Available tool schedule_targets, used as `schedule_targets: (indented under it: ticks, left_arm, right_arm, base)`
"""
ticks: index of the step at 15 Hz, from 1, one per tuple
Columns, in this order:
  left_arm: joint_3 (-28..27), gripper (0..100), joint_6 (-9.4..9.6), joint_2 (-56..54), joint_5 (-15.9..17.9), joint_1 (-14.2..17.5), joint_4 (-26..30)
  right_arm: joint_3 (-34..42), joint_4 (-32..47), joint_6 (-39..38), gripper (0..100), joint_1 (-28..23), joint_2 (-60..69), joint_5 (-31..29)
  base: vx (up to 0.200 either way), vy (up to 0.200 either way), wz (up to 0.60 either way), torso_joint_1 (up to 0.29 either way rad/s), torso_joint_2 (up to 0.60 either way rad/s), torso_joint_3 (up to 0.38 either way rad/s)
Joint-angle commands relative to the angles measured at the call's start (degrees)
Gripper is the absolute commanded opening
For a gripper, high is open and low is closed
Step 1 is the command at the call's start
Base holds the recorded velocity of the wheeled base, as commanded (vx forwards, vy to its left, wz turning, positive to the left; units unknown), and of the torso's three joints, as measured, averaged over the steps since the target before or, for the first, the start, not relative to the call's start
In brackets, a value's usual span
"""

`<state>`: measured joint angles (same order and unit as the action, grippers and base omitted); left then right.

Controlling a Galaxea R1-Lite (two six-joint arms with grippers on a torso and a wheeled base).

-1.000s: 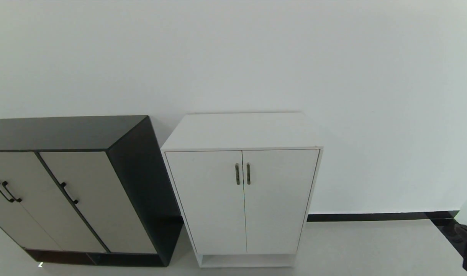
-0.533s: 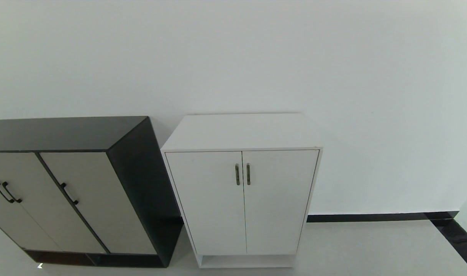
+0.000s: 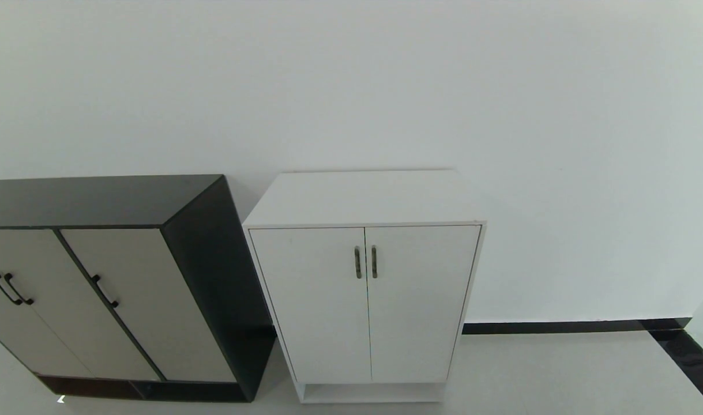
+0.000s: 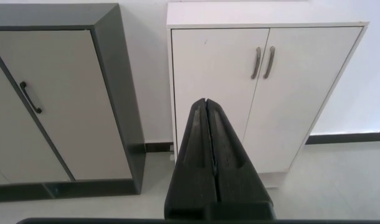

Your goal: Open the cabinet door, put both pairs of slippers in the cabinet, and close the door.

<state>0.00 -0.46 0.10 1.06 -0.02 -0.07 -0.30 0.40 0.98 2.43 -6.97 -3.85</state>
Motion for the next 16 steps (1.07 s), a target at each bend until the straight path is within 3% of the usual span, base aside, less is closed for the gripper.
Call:
schedule_targets:
  ticks: [1, 16]
  left_arm:
    - [0.0, 0, -0.06, -0.01, -0.01, -0.06, -0.01]
    - [0.0, 0, 0.2, -0.01, -0.01, -0.06, -0.01]
  right_arm:
    - [-0.05, 0.04, 0.26, 0, -3.48, 4.95, 0.16]
    - [0.22, -0.14, -0.27, 0, -2.78, 6.89, 0.51]
  base:
    - [0.0, 0.0, 0.0, 0.0, 0.0, 0.0]
    - [0.0, 0.0, 0.0, 0.0, 0.0, 0.0]
